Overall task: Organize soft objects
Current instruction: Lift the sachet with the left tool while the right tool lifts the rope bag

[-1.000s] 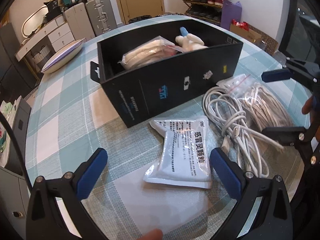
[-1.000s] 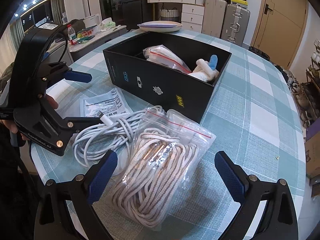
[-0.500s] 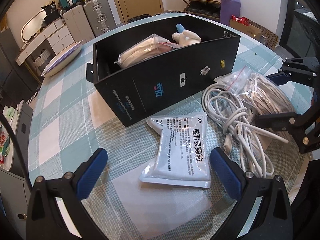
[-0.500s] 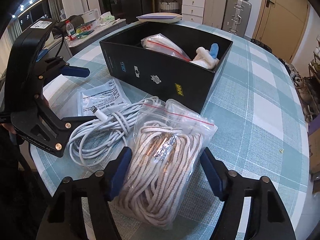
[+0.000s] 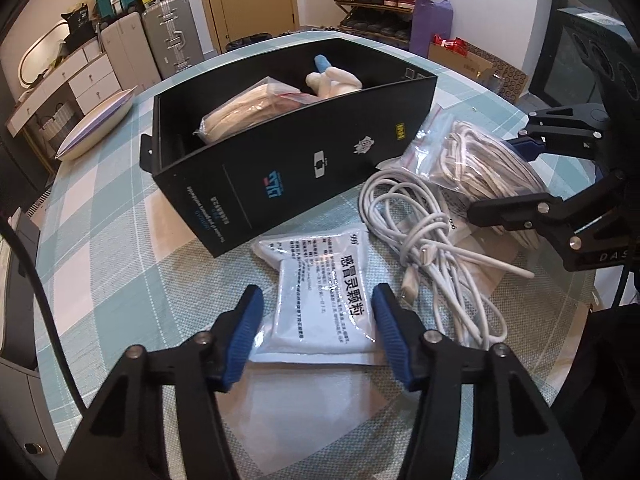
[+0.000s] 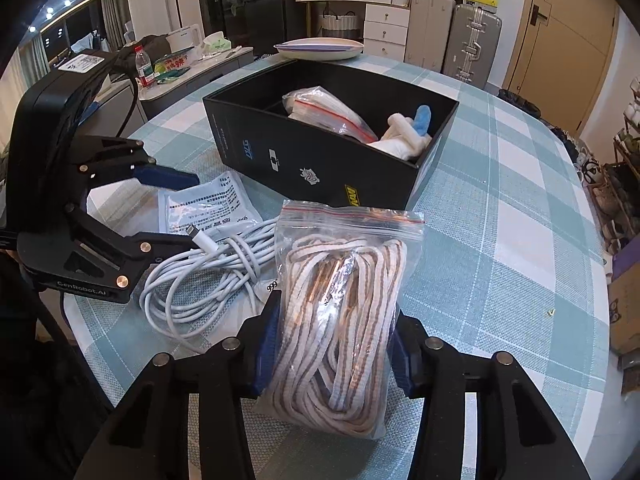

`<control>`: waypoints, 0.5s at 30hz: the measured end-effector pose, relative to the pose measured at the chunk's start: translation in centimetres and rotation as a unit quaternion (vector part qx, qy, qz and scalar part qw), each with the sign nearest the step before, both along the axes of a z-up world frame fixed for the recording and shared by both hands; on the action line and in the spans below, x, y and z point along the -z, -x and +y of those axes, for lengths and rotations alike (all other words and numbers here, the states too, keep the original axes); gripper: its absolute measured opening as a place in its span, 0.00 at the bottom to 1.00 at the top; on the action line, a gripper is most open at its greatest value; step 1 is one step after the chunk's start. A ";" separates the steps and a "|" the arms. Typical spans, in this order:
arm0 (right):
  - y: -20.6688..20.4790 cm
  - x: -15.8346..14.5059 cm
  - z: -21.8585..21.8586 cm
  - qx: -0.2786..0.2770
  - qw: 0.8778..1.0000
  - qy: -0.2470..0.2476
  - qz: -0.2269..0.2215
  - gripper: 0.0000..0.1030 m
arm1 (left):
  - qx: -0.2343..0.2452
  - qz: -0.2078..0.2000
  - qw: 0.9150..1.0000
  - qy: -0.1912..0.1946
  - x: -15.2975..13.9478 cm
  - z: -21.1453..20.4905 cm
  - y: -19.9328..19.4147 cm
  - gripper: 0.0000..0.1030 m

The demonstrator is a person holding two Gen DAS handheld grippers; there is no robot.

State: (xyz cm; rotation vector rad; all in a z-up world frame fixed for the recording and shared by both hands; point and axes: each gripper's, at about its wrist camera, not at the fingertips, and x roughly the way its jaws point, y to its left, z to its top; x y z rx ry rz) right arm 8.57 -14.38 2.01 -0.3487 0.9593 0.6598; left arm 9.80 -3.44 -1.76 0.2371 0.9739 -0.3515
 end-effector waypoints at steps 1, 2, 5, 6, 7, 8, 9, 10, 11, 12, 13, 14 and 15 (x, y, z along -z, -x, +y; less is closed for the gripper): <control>0.0 -0.1 0.0 0.000 1.000 -0.001 -0.001 0.46 | 0.005 0.001 1.000 0.002 0.0 -0.1 0.1 0.47; 0.0 -0.2 0.0 0.000 1.000 -0.002 -0.004 0.46 | 0.008 0.001 1.000 0.004 -0.1 0.0 0.1 0.45; 0.0 -0.5 0.0 -0.002 1.000 -0.008 -0.008 0.46 | 0.010 -0.002 1.000 0.003 -0.1 0.0 0.2 0.42; 0.1 -0.5 0.0 -0.004 1.000 -0.009 -0.009 0.46 | 0.009 -0.002 1.000 0.004 -0.2 0.1 0.2 0.40; 0.2 -0.6 0.0 -0.006 1.000 -0.010 -0.011 0.46 | 0.009 -0.001 1.000 0.007 -0.2 0.2 0.2 0.39; 0.3 -0.7 0.1 -0.008 1.000 -0.013 -0.013 0.46 | 0.008 -0.001 1.000 0.009 -0.2 0.3 0.2 0.38; 0.4 -0.7 0.1 -0.008 1.000 -0.014 -0.015 0.46 | 0.006 -0.001 1.000 0.011 -0.3 0.4 0.1 0.38; 0.5 -0.8 0.1 -0.009 1.000 -0.016 -0.017 0.46 | 0.005 -0.002 1.000 0.012 -0.4 0.5 0.2 0.37; 0.5 -1.0 0.1 -0.011 1.000 -0.019 -0.019 0.46 | 0.004 -0.002 1.000 0.014 -0.4 0.5 0.1 0.37; 0.6 -1.0 0.1 -0.012 1.000 -0.020 -0.021 0.46 | 0.004 -0.003 1.000 0.019 -0.6 0.7 0.2 0.37; 0.7 -1.1 0.1 -0.013 0.999 -0.022 -0.023 0.46 | 0.003 -0.005 1.000 0.023 -0.7 0.7 0.3 0.37; 0.8 -1.2 0.1 -0.014 0.999 -0.024 -0.025 0.46 | 0.004 -0.006 1.000 0.026 -0.9 0.8 0.3 0.37; 0.8 -1.3 0.1 -0.015 0.999 -0.026 -0.026 0.46 | 0.004 -0.008 1.000 0.028 -1.1 0.9 0.3 0.37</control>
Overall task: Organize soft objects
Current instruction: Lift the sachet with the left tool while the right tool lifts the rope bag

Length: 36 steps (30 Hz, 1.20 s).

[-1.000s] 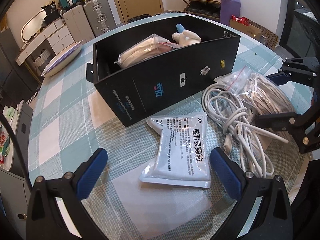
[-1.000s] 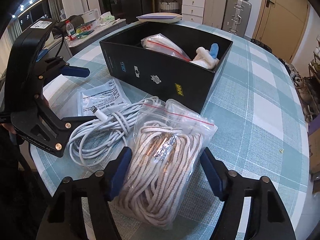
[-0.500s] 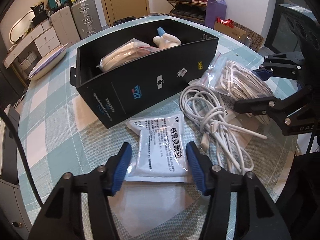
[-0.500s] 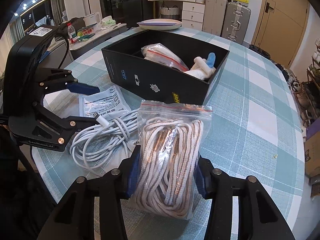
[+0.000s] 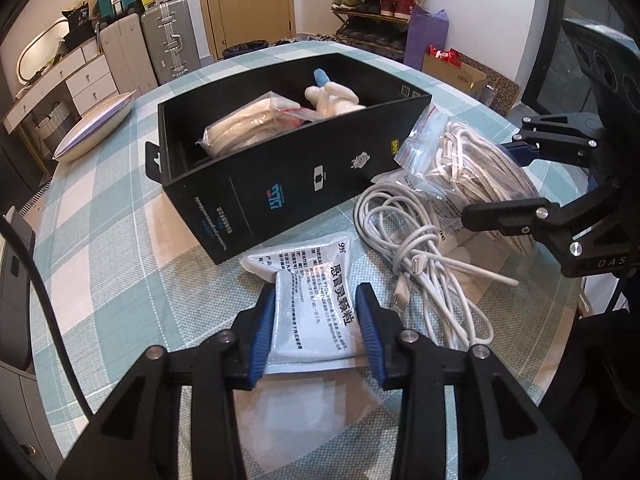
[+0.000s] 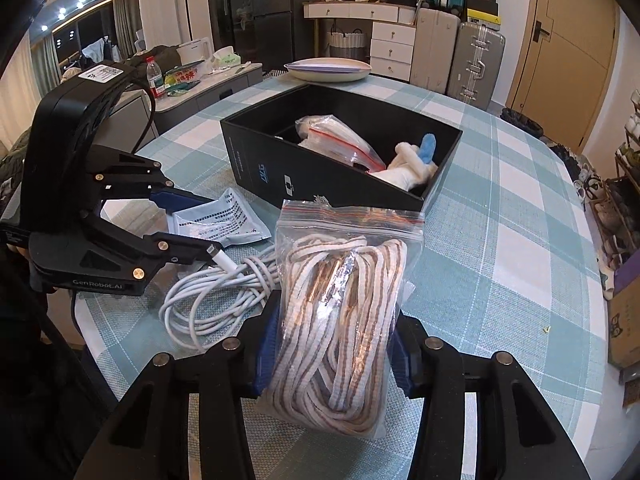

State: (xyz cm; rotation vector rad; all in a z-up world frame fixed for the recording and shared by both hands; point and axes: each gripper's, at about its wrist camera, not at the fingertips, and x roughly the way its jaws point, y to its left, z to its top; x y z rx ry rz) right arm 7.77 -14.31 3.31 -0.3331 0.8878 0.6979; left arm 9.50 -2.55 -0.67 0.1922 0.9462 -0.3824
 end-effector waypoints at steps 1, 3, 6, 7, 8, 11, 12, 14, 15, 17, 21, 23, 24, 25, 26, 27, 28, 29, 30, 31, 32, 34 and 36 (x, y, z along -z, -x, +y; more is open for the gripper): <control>0.0 -0.1 0.0 -0.001 1.000 -0.001 -0.001 0.46 | 0.000 -0.003 1.000 0.003 -0.2 0.1 0.0 0.37; 0.0 -0.1 0.0 -0.001 1.000 -0.003 -0.003 0.46 | 0.000 -0.007 1.000 0.008 -0.7 0.2 0.1 0.37; 0.0 -0.4 -0.1 -0.001 1.000 -0.009 -0.006 0.46 | -0.001 -0.017 1.000 0.016 -1.5 0.4 0.4 0.37; 0.1 -0.5 -0.1 0.000 1.000 -0.013 -0.009 0.46 | -0.002 -0.019 1.000 0.020 -1.8 0.5 0.4 0.37; 0.1 -0.7 -0.2 0.001 1.000 -0.017 -0.012 0.46 | -0.003 -0.022 0.999 0.023 -2.0 0.7 0.5 0.37; 0.4 -1.5 -0.4 -0.001 0.999 -0.038 -0.020 0.46 | -0.007 -0.031 0.999 0.033 -2.8 1.1 0.8 0.37; 0.5 -1.8 -0.5 0.000 0.999 -0.044 -0.022 0.46 | -0.008 -0.035 0.999 0.037 -3.1 1.2 0.9 0.37; 0.5 -2.4 -0.9 0.002 0.997 -0.067 -0.026 0.46 | -0.010 -0.043 0.998 0.047 -3.7 1.5 1.0 0.37; 0.4 -2.8 -1.1 0.006 0.997 -0.076 -0.029 0.46 | -0.011 -0.049 0.997 0.051 -4.1 1.6 1.1 0.37; 0.5 -3.6 -1.8 0.015 0.994 -0.100 -0.041 0.46 | -0.019 -0.059 0.997 0.056 -4.7 1.8 1.2 0.37; 0.5 -5.5 -3.1 0.034 0.987 -0.145 -0.060 0.46 | -0.039 -0.083 0.994 0.067 -5.8 2.4 1.3 0.37; 0.5 -6.3 -3.7 0.050 0.984 -0.155 -0.076 0.46 | -0.054 -0.096 0.991 0.073 -6.4 2.7 1.2 0.37; 0.5 -6.6 -3.9 0.058 0.983 -0.157 -0.081 0.46 | -0.063 -0.104 0.990 0.077 -6.8 3.0 1.1 0.37; 0.4 -7.0 -4.1 0.063 0.981 -0.163 -0.086 0.46 | -0.068 -0.110 0.988 0.081 -7.1 3.1 1.2 0.37; 0.4 -7.3 -4.3 0.069 0.979 -0.168 -0.089 0.46 | -0.074 -0.116 0.987 0.085 -7.4 3.3 1.2 0.37; 0.3 -7.6 -4.4 0.075 0.978 -0.170 -0.094 0.46 | -0.079 -0.120 0.986 0.085 -7.6 3.4 1.2 0.38; 0.2 -7.9 -4.5 0.079 0.977 -0.174 -0.098 0.46 | -0.085 -0.127 0.985 0.083 -7.9 3.5 1.1 0.38; 0.2 -8.1 -4.5 0.081 0.975 -0.178 -0.101 0.46 | -0.090 -0.134 0.984 0.082 -8.1 3.6 1.1 0.38; 0.1 -8.4 -4.5 0.086 0.974 -0.181 -0.105 0.46 | -0.093 -0.139 0.982 0.083 -8.2 3.7 1.1 0.38; 0.0 -8.7 -4.5 0.088 0.973 -0.182 -0.106 0.46 | -0.097 -0.144 0.981 0.083 -8.3 3.8 0.9 0.38; 0.0 -8.8 -4.4 0.089 0.973 -0.184 -0.108 0.46 | -0.100 -0.146 0.981 0.083 -8.3 3.9 0.7 0.38; -0.1 -9.1 -4.1 0.090 0.972 -0.184 -0.114 0.46 | -0.109 -0.153 0.979 0.078 -8.2 4.0 0.2 0.38; -0.5 -9.1 -3.7 0.089 0.972 -0.182 -0.116 0.46 | -0.116 -0.157 0.978 0.077 -8.3 4.1 -0.3 0.38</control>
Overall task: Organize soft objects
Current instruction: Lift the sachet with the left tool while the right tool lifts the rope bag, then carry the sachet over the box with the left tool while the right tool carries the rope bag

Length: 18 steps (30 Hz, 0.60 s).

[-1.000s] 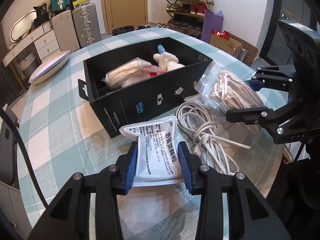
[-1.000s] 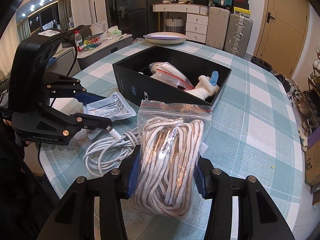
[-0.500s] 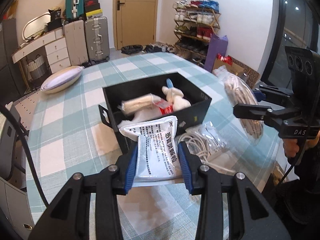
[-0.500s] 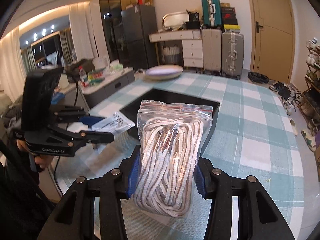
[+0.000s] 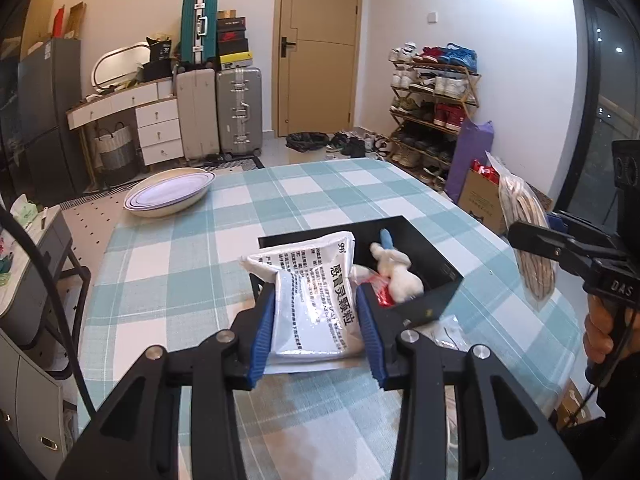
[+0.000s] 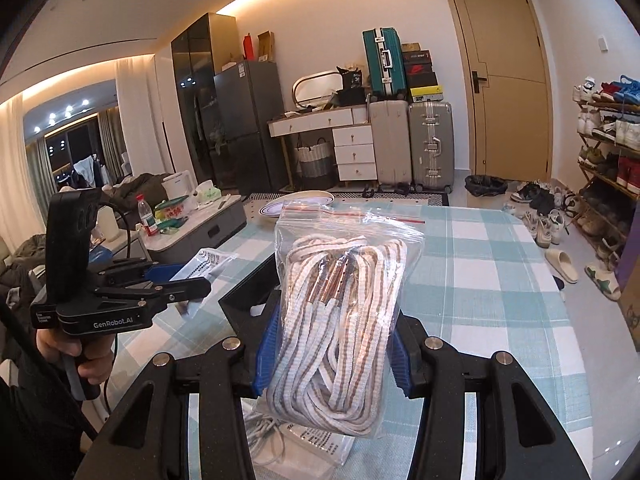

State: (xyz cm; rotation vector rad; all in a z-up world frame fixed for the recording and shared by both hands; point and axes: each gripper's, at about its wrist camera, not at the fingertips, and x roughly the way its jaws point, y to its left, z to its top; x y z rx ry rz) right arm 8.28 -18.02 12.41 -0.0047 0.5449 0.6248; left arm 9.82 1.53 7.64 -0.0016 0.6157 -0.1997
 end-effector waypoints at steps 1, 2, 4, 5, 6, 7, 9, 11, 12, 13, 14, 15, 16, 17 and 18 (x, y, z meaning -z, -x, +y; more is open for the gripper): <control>-0.2 0.0 0.2 -0.002 1.000 0.001 -0.001 0.46 | -0.002 0.002 1.000 0.001 0.1 0.0 -0.3 0.38; -0.3 0.0 0.5 -0.001 1.000 0.002 0.000 0.46 | -0.007 0.005 1.000 0.000 0.3 0.1 -0.6 0.38; -0.8 0.1 0.9 -0.001 1.000 0.003 0.001 0.46 | -0.012 0.003 1.000 -0.004 0.4 -0.1 -1.2 0.38; -1.1 0.2 1.1 -0.002 1.000 0.004 0.002 0.46 | -0.013 0.004 1.000 -0.004 0.5 -0.1 -1.5 0.38; -1.2 0.3 1.3 -0.001 1.000 0.005 0.002 0.46 | -0.015 0.005 1.000 -0.003 0.6 -0.1 -1.8 0.38; -1.4 0.4 1.5 -0.001 1.000 0.007 0.004 0.46 | -0.016 0.008 1.000 -0.003 0.7 -0.2 -2.1 0.38; -1.8 0.7 1.7 -0.001 1.000 0.008 0.006 0.46 | -0.019 0.010 1.000 -0.003 1.0 -0.3 -2.8 0.38; -2.4 0.9 2.1 0.000 1.000 0.011 0.009 0.46 | -0.020 0.012 1.000 -0.004 1.2 -0.5 -3.2 0.38; -2.7 1.0 2.2 0.001 1.000 0.013 0.009 0.46 | -0.020 0.013 1.000 -0.005 1.4 -0.7 -3.5 0.38; -3.0 1.1 2.4 0.002 1.000 0.016 0.011 0.46 | -0.021 0.014 1.000 -0.005 1.5 -0.7 -3.8 0.38; -3.2 1.2 2.7 0.001 1.000 0.020 0.012 0.46 | -0.021 0.014 1.000 -0.004 1.5 -0.8 -4.0 0.38; -3.4 1.4 2.8 0.003 1.000 0.022 0.012 0.46 | -0.021 0.015 1.000 -0.004 1.6 -0.9 -4.3 0.38; -3.7 1.5 3.0 0.003 1.000 0.025 0.012 0.46 | -0.024 0.016 1.000 -0.004 1.7 -0.9 -4.5 0.38; -3.9 1.7 3.2 0.002 1.000 0.026 0.014 0.46 | -0.025 0.018 1.000 -0.005 1.8 -1.0 -4.7 0.38; -4.1 1.8 3.3 0.003 1.000 0.024 0.016 0.46 | -0.025 0.019 0.999 -0.005 1.9 -1.0 -4.9 0.38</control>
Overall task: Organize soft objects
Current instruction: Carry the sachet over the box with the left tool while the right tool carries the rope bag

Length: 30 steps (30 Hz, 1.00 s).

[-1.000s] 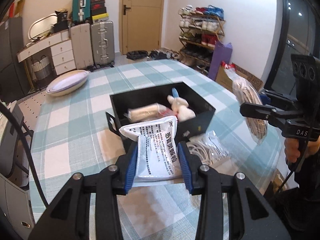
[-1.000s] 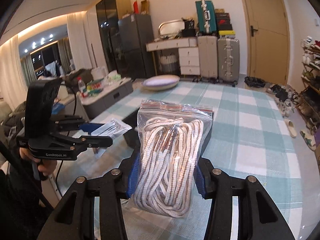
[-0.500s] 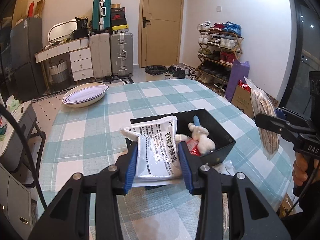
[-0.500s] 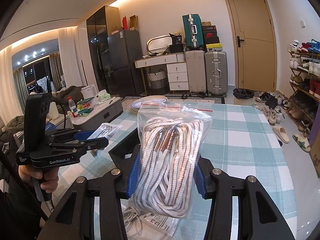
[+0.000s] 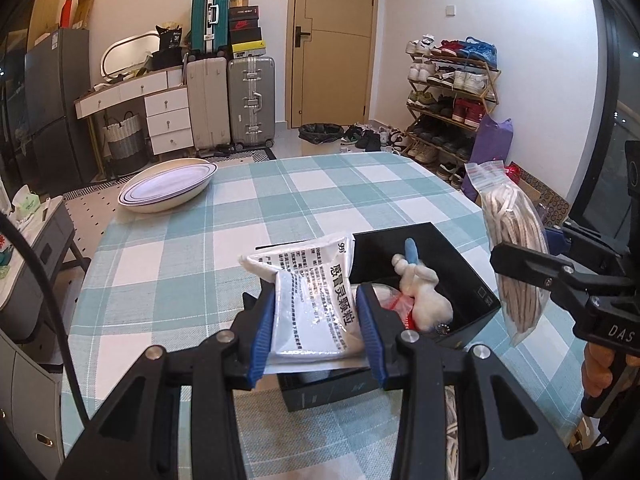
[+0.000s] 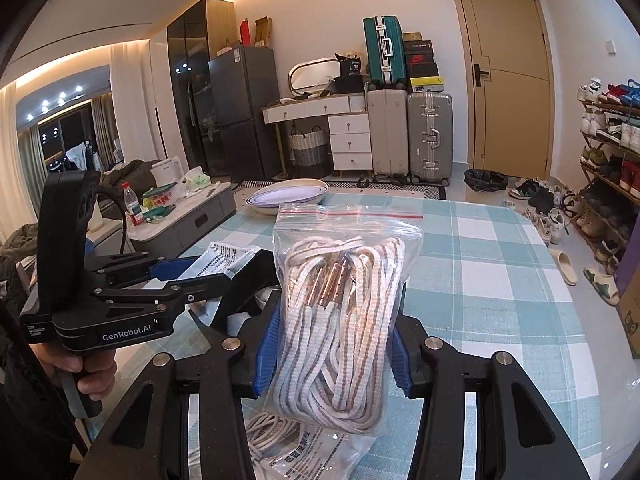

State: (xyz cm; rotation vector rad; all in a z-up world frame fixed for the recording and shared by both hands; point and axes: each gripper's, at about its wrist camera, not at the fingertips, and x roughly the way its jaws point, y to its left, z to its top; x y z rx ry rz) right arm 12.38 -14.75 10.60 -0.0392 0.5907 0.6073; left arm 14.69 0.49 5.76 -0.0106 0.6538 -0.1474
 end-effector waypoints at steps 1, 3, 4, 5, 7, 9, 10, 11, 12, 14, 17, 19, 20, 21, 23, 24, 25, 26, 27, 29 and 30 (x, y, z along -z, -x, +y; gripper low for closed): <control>-0.2 0.1 0.1 0.002 1.000 0.000 0.001 0.46 | 0.000 0.001 1.000 0.001 0.1 0.0 -0.2 0.38; -0.6 0.4 0.3 0.004 1.000 0.003 -0.001 0.46 | -0.001 0.001 1.000 0.001 0.1 -0.1 -0.5 0.38; -0.8 0.4 0.4 0.006 1.000 0.004 -0.002 0.46 | -0.002 0.000 1.000 0.000 0.2 -0.1 -0.6 0.38; -1.0 0.5 0.7 0.006 1.000 0.007 -0.004 0.46 | -0.003 0.000 1.000 0.000 0.2 -0.1 -0.8 0.38; -1.3 0.5 1.2 0.007 1.000 0.013 -0.006 0.46 | -0.003 0.001 1.000 -0.002 0.3 -0.2 -1.2 0.38; -1.6 0.7 1.8 0.005 1.000 0.018 -0.007 0.46 | -0.005 0.000 1.000 -0.005 0.5 -0.3 -1.5 0.38; -1.8 0.8 2.0 0.004 1.000 0.021 -0.009 0.46 | -0.005 0.000 1.000 -0.006 0.6 -0.3 -1.7 0.38; -1.8 0.8 2.2 0.004 1.000 0.022 -0.013 0.46 | -0.005 0.000 1.000 -0.007 0.6 -0.4 -1.8 0.38; -2.0 0.9 2.4 0.003 1.000 0.023 -0.014 0.46 | -0.005 0.000 1.000 -0.007 0.7 -0.4 -1.9 0.38; -2.4 1.0 2.8 0.004 0.999 0.030 -0.019 0.46 | -0.005 0.000 1.000 -0.007 0.8 -0.4 -2.1 0.38; -2.9 1.5 3.5 0.004 0.999 0.039 -0.018 0.46 | -0.005 0.004 1.000 -0.010 1.2 -0.5 -2.5 0.38; -3.2 2.0 3.9 0.004 0.999 0.045 -0.015 0.46 | -0.005 0.007 1.000 -0.013 1.6 -0.7 -2.8 0.38; -3.5 2.3 4.1 0.003 0.999 0.049 -0.011 0.46 | -0.004 0.009 1.000 -0.014 1.8 -0.7 -2.9 0.38; -3.7 2.5 4.3 0.002 0.999 0.051 -0.007 0.46 | -0.003 0.011 1.000 -0.015 2.0 -0.7 -3.0 0.38; -4.1 3.0 4.8 -0.001 0.998 0.058 0.000 0.46 | -0.003 0.010 1.000 -0.017 2.3 -0.9 -3.1 0.38; -4.3 3.2 5.0 -0.002 0.998 0.062 0.002 0.46 | -0.002 0.009 1.000 -0.020 2.4 -0.9 -3.1 0.39; -4.5 3.4 5.2 -0.004 0.998 0.066 0.004 0.46 | -0.002 0.009 1.000 -0.025 2.5 -1.1 -3.1 0.39; -4.6 3.6 5.4 -0.006 0.998 0.070 0.004 0.46 | -0.001 0.009 1.000 -0.030 2.6 -1.2 -3.1 0.39; -4.9 3.8 5.7 -0.007 0.997 0.073 0.007 0.46 | 0.000 0.010 0.999 -0.033 2.7 -1.3 -3.1 0.39; -5.3 4.2 6.1 -0.012 0.997 0.079 0.015 0.46 | 0.011 0.020 0.999 -0.031 3.0 -1.6 -3.1 0.40; -5.4 4.4 6.3 -0.014 0.996 0.082 0.016 0.46 | 0.015 0.026 0.999 -0.030 3.2 -1.6 -3.0 0.41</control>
